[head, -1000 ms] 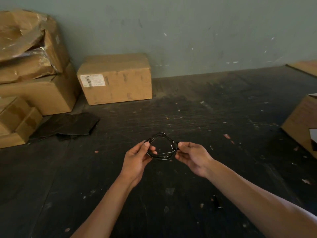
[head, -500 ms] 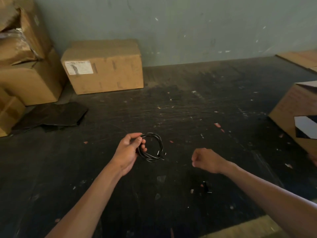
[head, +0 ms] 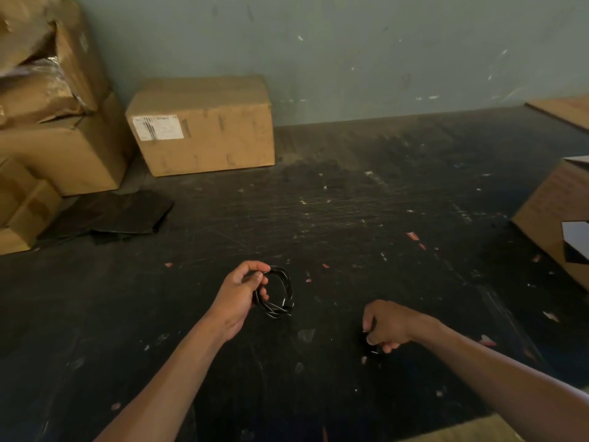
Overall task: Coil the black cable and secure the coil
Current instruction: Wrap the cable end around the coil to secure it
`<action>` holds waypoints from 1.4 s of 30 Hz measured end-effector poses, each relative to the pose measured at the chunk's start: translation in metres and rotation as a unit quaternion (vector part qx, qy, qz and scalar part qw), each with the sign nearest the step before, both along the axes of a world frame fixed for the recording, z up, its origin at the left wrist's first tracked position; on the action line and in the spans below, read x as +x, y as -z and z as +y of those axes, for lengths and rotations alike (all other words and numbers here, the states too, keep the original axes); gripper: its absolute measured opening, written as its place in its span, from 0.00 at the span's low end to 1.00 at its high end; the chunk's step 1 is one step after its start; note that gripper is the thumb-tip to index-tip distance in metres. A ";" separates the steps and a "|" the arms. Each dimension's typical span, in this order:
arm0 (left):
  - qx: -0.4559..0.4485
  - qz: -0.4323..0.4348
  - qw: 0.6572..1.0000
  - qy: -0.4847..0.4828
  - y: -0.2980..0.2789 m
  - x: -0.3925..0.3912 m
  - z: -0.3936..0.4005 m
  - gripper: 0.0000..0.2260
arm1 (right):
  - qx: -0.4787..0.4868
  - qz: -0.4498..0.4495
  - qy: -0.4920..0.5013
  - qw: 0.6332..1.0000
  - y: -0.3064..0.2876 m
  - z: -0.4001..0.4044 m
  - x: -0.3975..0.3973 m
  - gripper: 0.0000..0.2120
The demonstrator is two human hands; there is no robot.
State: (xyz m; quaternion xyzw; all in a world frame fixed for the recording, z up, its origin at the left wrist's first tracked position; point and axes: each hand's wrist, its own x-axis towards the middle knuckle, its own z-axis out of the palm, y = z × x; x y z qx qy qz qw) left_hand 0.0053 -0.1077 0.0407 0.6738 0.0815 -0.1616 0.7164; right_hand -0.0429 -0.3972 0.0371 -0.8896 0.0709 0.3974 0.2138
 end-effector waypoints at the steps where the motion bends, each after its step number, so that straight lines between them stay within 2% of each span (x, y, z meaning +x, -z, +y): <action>1: 0.007 -0.002 1.000 0.003 0.000 -0.001 0.000 0.13 | 0.031 -0.022 0.009 0.999 -0.002 0.005 0.003 0.10; 7: 0.071 -0.005 0.995 0.068 -0.010 -0.003 -0.009 0.12 | 0.205 -0.171 0.004 0.964 -0.034 0.051 0.022 0.11; 11: 0.090 -0.024 0.988 0.121 -0.022 -0.003 -0.018 0.08 | 0.235 -0.277 -0.006 0.932 -0.060 0.072 0.028 0.17; 18: 0.063 -0.090 0.984 0.137 -0.037 -0.006 -0.026 0.05 | 0.218 -0.376 -0.025 0.900 -0.078 0.078 0.033 0.14; 25: 0.080 -0.120 0.984 0.102 -0.042 -0.006 -0.027 0.12 | 0.244 -0.413 -0.025 0.877 -0.077 0.078 0.030 0.13; 31: 0.095 -0.137 0.980 0.110 -0.046 -0.002 -0.023 0.12 | 0.295 -0.426 -0.027 0.855 -0.079 0.078 0.027 0.08; 34: 0.107 -0.130 0.979 0.118 -0.047 -0.002 -0.018 0.10 | 0.307 -0.409 -0.045 0.859 -0.080 0.075 0.029 0.08; 42: 0.157 -0.118 0.971 0.136 -0.050 -0.007 -0.018 0.08 | 0.260 -0.383 -0.113 0.879 -0.075 0.079 0.031 0.10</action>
